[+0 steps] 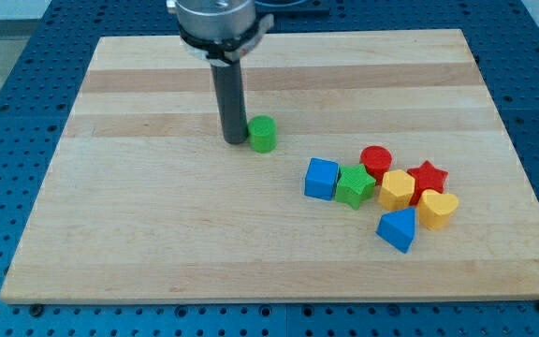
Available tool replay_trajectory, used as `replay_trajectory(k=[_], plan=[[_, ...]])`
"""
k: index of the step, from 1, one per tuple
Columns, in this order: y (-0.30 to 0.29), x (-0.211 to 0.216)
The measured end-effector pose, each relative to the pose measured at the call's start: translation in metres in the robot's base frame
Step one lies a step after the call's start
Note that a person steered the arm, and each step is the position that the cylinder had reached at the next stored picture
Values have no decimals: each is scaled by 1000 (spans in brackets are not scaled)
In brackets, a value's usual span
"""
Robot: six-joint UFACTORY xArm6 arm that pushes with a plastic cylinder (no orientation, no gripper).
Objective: Push the green circle to the right side
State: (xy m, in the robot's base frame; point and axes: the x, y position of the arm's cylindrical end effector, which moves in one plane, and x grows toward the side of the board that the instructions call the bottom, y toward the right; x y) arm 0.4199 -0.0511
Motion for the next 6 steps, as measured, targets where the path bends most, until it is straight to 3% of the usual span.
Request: replay_trajectory(k=[2,3,4,5,6], plan=[[39,-8],[24,-54],[54,-59],[38,-25],[41,-19]])
